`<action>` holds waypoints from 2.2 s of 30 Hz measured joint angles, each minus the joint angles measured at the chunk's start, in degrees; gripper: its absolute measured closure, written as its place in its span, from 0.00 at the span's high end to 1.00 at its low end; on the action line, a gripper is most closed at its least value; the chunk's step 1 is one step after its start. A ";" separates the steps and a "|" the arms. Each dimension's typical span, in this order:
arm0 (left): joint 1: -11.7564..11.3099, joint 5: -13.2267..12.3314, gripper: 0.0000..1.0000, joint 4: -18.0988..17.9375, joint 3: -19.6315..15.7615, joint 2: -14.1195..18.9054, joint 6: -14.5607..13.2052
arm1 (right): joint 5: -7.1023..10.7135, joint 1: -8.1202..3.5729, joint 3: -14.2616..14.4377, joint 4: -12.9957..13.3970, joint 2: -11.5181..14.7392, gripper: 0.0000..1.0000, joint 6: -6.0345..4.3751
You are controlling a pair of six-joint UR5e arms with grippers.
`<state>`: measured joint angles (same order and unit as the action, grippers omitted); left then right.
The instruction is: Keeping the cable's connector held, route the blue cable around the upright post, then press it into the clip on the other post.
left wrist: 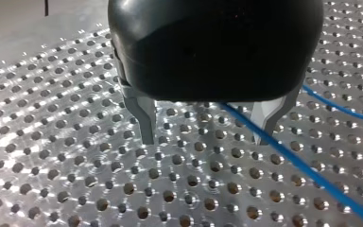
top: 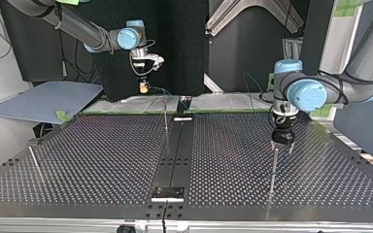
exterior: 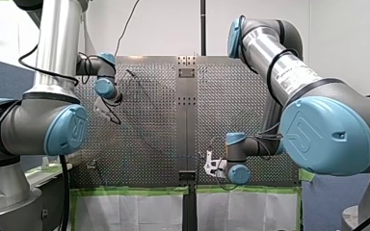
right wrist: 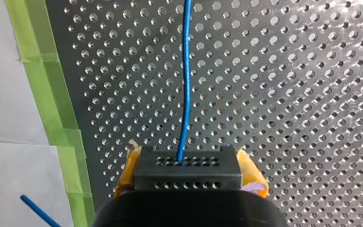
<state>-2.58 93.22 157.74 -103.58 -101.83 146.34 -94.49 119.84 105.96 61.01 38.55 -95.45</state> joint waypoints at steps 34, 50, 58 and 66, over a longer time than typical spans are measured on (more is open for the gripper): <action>0.03 -4.02 1.00 -1.12 -6.60 7.82 -1.81 | 0.00 -0.04 -0.01 0.09 0.00 0.00 -0.01; 0.22 -4.48 1.00 1.49 -7.36 11.98 -4.26 | -0.07 -0.33 -0.02 0.09 0.01 0.00 -0.01; 0.33 -5.98 1.00 1.95 -9.99 16.47 -4.91 | -0.07 -0.35 -0.04 0.09 0.00 0.00 -0.02; 0.53 -6.37 1.00 2.87 -10.46 21.16 -8.04 | 0.00 -0.35 -0.03 0.09 0.02 0.00 -0.01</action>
<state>-2.05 86.85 160.61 -114.03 -80.67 138.29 -94.50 119.49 105.92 61.10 38.57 -95.46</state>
